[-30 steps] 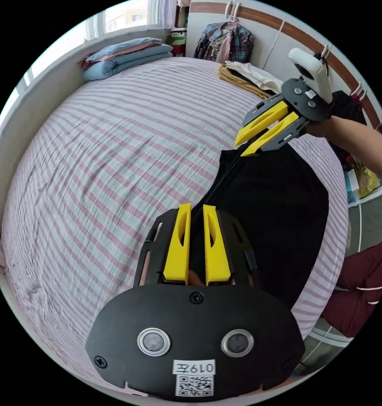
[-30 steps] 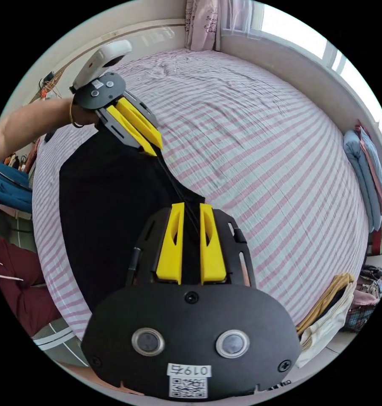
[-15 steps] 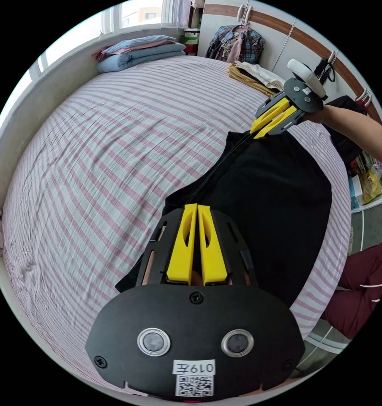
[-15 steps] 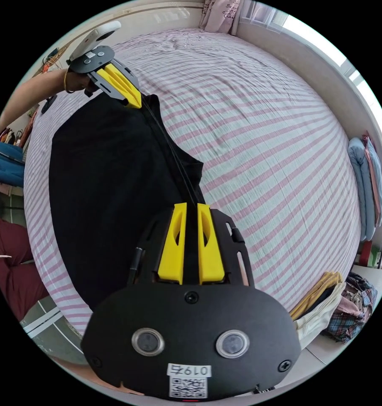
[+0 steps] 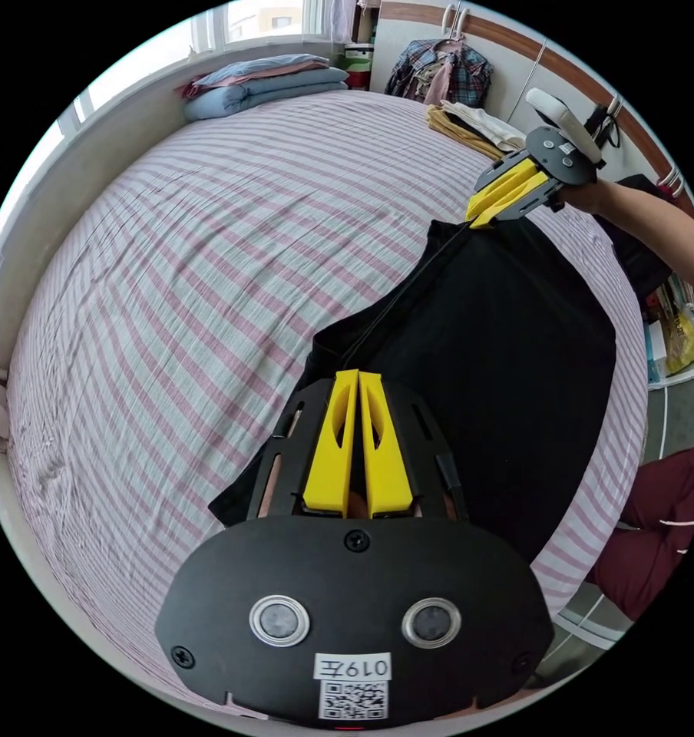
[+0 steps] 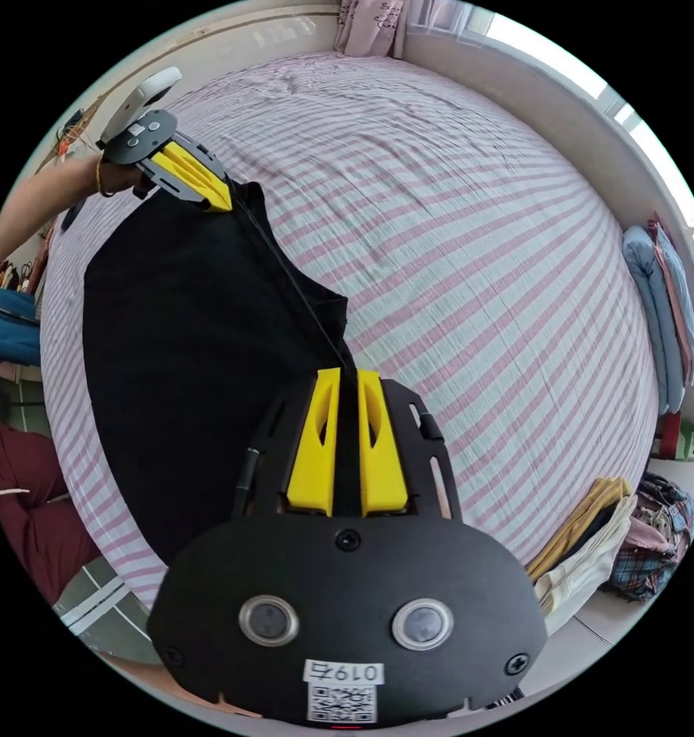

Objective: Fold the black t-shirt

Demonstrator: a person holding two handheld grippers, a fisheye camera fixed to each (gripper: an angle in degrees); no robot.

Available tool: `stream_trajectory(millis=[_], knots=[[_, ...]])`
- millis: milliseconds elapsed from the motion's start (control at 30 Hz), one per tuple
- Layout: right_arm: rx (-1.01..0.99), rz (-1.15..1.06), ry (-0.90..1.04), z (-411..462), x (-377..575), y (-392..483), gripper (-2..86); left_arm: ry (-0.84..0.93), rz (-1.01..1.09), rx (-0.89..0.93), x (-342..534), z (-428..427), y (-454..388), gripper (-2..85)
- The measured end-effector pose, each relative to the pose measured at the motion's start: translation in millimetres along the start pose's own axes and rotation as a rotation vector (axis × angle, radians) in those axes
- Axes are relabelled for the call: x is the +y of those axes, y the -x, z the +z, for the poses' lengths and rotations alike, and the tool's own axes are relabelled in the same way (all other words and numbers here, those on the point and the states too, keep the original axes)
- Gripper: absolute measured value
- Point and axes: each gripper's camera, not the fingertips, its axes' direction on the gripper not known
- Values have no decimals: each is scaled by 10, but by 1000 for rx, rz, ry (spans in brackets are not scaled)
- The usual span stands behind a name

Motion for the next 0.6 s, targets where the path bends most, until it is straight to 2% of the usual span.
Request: stream_trajectory(millis=[100,233,300,533,600], knots=[[35,33,-49,-118,311,-35,50,-51,-16,-29,218,-83,-36,7],[143,1,-5,-47,680,135,18,-120,-101,-68,692,-209,15,7],[194,6,25,55,745,235,0,-112,-134,-52,891,-174,31,8],[124,191,-15,377,969,466,-7,-89,-328,-15,1627,118,21,7],[187,188,7,494,1055,577,-6,-71,-341,-55,1735,224,-4,6]])
